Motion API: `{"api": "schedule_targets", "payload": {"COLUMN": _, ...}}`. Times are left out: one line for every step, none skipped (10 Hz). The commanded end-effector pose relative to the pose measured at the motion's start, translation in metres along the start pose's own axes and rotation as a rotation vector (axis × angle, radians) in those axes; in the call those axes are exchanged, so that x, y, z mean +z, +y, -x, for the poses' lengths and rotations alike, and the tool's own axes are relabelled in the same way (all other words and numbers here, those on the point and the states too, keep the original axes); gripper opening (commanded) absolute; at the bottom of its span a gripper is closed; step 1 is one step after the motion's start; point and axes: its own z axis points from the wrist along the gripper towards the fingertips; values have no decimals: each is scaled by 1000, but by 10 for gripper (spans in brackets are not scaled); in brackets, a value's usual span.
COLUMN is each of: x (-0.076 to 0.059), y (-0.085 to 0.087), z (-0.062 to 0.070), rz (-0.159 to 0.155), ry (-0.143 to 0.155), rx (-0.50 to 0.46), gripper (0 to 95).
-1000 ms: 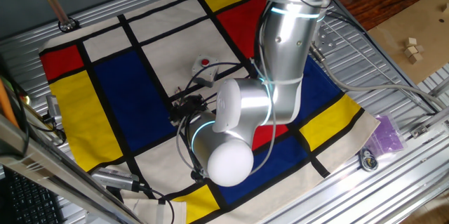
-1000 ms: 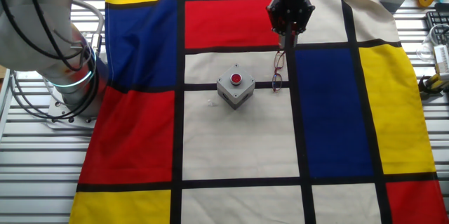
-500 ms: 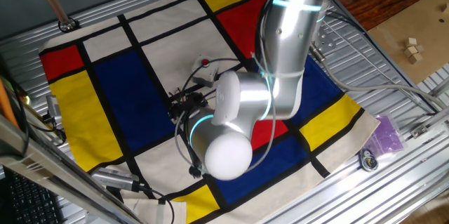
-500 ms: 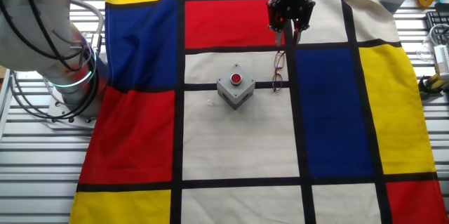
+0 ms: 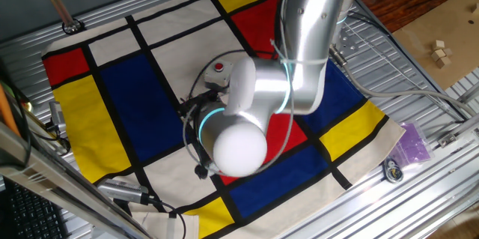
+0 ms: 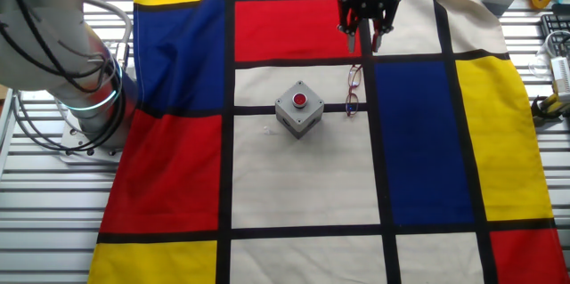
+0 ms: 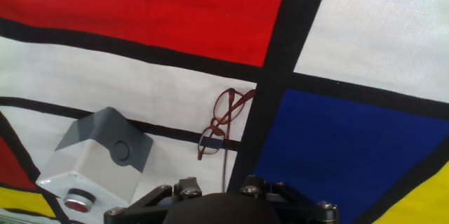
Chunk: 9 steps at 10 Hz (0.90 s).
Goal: Unfold the leg of the glasses (with one hand)
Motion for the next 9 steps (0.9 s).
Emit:
{"api": "schedule_targets", "payload": {"x": 1, "y": 1, "z": -7, "rz": -6, "ry": 1, "rx": -1, "gripper": 380}}
{"api": "schedule_targets", "payload": {"x": 2, "y": 2, "z": -20, "rz": -7, "ry": -10, "rx": -1, "gripper": 380}}
{"api": "schedule_targets", "payload": {"x": 3, "y": 3, "z": -26, "rz": -9, "ry": -16, "rx": -4, "gripper": 380}}
{"api": "schedule_targets", "payload": {"x": 4, "y": 4, "z": -32, "rz": -14, "ry": -22, "rx": -3, "gripper": 380}}
{"api": "schedule_targets", "payload": {"x": 5, "y": 5, "z": -40, "rz": -19, "ry": -46, "rx": 35, "gripper": 380}}
{"api": "schedule_targets", "payload": {"x": 6, "y": 7, "z": -45, "rz": -20, "ry": -77, "rx": 75, "gripper": 380}}
{"api": "schedule_targets", "payload": {"x": 7, "y": 8, "z": -49, "rz": -22, "ry": -109, "rx": 103, "gripper": 380}}
{"api": "schedule_targets", "payload": {"x": 9, "y": 9, "z": -50, "rz": -24, "ry": -129, "rx": 116, "gripper": 380}}
{"api": "schedule_targets", "payload": {"x": 11, "y": 10, "z": -52, "rz": -23, "ry": -161, "rx": 137, "gripper": 380}}
